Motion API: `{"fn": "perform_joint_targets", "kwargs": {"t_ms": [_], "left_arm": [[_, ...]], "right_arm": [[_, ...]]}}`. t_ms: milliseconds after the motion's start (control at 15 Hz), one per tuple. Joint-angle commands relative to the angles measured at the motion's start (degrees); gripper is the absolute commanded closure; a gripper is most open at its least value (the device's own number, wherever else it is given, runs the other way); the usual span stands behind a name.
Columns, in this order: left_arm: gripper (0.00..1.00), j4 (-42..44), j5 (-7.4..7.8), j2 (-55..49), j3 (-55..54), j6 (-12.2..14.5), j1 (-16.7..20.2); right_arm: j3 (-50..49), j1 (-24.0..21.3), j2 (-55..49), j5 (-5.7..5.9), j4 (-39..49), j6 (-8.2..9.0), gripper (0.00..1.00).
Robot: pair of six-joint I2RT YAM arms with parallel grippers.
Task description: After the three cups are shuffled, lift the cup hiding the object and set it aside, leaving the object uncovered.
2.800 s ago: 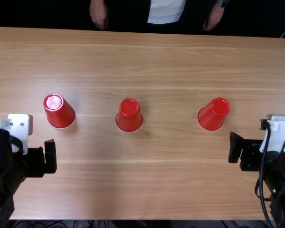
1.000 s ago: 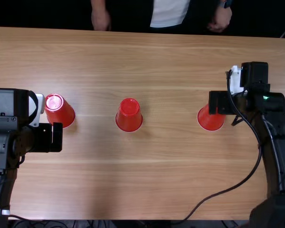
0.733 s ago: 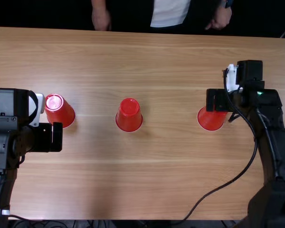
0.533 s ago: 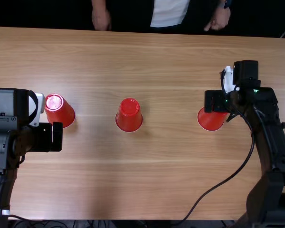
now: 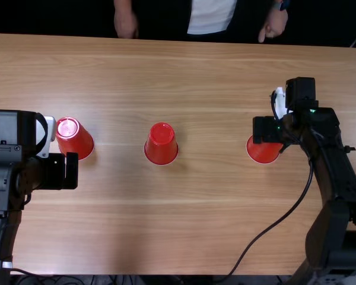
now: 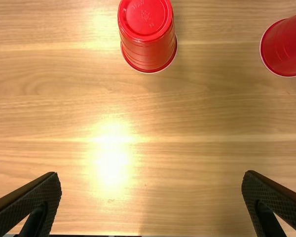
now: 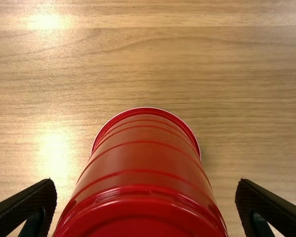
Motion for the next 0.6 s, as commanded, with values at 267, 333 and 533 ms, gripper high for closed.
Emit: {"fn": "perform_joint_targets", "kwargs": {"t_ms": [267,333,533], "left_arm": [[0.0,0.18,-0.36,0.44,1.77,-0.09,0.2],[0.0,0.18,-0.36,0.44,1.77,-0.09,0.2],[0.0,0.18,-0.36,0.44,1.77,-0.09,0.29]], "right_arm": [[-0.43,0.16,0.99,-0.42,-0.29,-0.13,0.86],[-1.13,0.33,0.9,-0.42,-0.29,-0.13,0.92],[-2.01,0.16,-0.06,-0.42,-0.4,-0.03,0.97]]}}
